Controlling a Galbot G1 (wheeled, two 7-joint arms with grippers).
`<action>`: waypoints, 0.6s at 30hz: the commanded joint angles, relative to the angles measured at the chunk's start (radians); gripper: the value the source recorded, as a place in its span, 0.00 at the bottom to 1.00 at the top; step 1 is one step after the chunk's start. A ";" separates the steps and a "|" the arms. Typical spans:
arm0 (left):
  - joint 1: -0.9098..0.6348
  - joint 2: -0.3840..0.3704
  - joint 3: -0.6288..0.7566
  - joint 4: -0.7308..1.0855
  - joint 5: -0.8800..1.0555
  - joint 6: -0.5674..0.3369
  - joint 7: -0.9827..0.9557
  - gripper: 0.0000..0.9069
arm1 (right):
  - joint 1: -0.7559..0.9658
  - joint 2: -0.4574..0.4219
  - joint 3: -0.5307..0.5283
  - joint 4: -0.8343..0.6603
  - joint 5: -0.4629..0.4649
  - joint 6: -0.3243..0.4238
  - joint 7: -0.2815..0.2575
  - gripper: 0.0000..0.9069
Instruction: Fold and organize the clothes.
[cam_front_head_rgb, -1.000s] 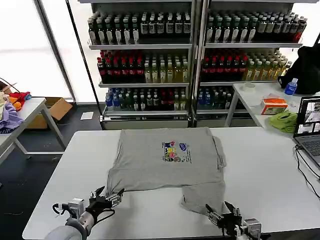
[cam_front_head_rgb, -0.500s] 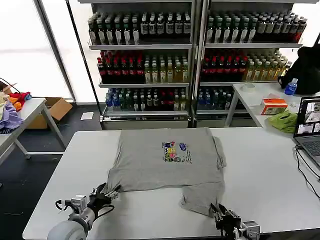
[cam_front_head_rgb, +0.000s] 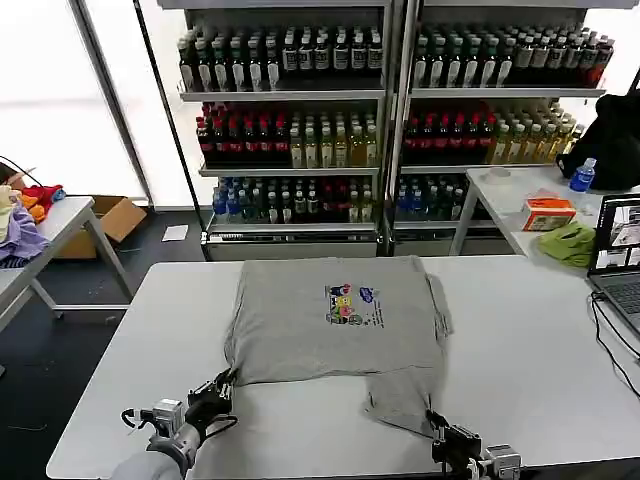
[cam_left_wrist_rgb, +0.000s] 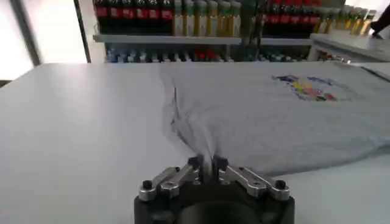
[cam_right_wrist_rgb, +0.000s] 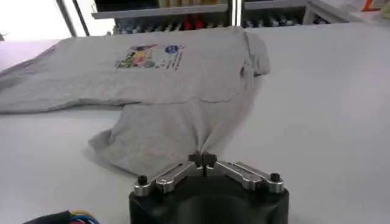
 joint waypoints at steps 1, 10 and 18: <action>0.036 -0.029 -0.027 -0.067 0.020 -0.031 -0.042 0.01 | -0.024 -0.012 0.021 0.024 0.026 0.063 -0.037 0.00; 0.184 -0.034 -0.116 -0.253 0.019 -0.001 -0.057 0.01 | -0.253 -0.059 0.061 0.145 0.063 0.106 -0.035 0.00; 0.365 -0.073 -0.152 -0.376 0.060 0.015 -0.079 0.01 | -0.405 -0.105 0.070 0.224 0.047 0.118 -0.055 0.00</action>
